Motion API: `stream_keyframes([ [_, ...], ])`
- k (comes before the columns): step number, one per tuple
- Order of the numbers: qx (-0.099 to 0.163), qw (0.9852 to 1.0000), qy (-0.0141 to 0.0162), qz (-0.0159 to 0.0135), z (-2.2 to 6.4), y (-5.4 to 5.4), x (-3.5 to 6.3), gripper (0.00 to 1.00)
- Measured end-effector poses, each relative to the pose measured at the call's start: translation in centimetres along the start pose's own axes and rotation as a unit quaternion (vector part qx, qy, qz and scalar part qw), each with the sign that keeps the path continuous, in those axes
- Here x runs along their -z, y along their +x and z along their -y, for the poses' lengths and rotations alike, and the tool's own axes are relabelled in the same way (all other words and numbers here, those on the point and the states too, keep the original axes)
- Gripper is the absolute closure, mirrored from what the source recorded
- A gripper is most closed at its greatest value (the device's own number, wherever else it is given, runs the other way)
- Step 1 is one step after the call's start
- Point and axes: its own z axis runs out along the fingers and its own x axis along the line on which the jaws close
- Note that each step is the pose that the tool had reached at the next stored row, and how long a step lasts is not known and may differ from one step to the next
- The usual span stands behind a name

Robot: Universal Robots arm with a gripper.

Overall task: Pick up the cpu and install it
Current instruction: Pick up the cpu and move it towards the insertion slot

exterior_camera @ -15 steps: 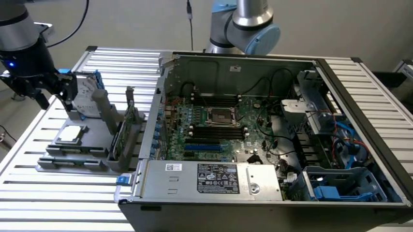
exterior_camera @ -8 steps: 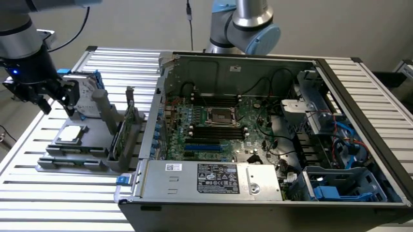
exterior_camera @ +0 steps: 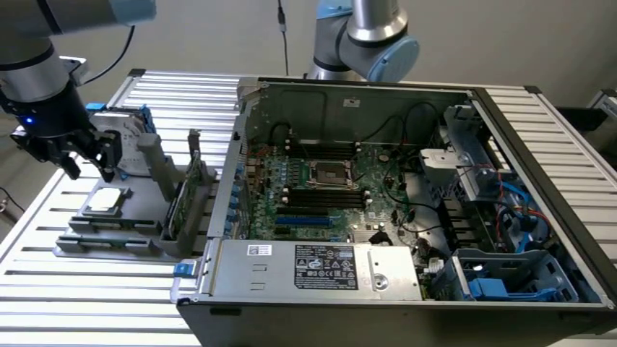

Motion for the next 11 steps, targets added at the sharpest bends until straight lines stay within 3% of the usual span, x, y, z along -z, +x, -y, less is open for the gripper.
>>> stream_keyframes([
  [11,0.000,1.0000,0.0000,0.0000,0.51,-0.2,-1.98,0.40],
])
